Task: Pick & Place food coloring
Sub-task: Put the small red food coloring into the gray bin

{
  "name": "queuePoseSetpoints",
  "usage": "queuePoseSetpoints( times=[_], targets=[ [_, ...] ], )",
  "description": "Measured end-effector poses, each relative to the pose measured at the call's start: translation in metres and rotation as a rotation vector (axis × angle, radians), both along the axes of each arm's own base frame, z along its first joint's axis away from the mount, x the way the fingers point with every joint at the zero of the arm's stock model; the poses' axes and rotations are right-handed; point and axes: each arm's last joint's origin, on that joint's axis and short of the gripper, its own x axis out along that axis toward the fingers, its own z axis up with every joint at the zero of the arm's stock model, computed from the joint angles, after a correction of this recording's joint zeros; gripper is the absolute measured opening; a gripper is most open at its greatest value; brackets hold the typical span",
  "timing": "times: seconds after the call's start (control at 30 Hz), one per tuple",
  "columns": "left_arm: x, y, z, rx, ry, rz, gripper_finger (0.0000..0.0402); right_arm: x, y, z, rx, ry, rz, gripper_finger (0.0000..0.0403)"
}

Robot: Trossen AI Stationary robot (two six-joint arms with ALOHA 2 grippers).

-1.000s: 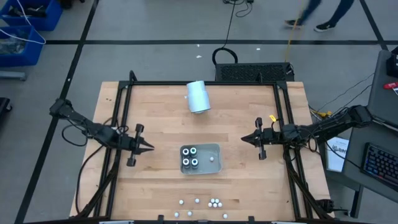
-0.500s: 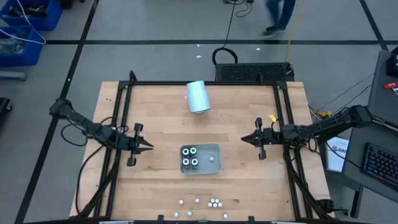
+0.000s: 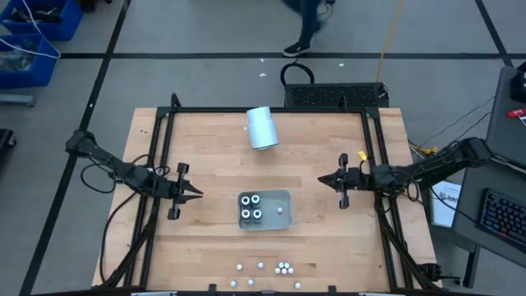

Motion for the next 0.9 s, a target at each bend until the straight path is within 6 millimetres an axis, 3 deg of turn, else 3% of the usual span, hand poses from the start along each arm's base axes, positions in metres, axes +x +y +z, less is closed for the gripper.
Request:
queuePoseSetpoints(
  times=[0.17, 0.33, 0.5, 0.67, 0.9],
  targets=[
    [0.000, 0.000, 0.000, 0.000, 0.000, 0.000, 0.0042, 0.001, 0.010, 0.001, -0.031, -0.013, 0.048, 0.0000],
    [0.000, 0.000, 0.000, -0.010, 0.001, -0.001, 0.0042, 0.012, 0.036, 0.031, -0.074, -0.041, 0.100, 0.0000],
    [0.000, 0.000, 0.000, -0.048, 0.008, -0.005, 0.0042, 0.030, 0.081, 0.057, -0.191, 0.071, 0.106, 0.0000],
    [0.000, 0.000, 0.001, -0.068, 0.008, -0.007, 0.0042, 0.047, 0.128, 0.067, -0.329, 0.198, 0.084, 0.0000],
    [0.000, 0.000, 0.001, -0.097, 0.007, -0.011, 0.0042, 0.070, 0.203, 0.093, -0.409, 0.272, 0.201, 0.0000]
  ],
)
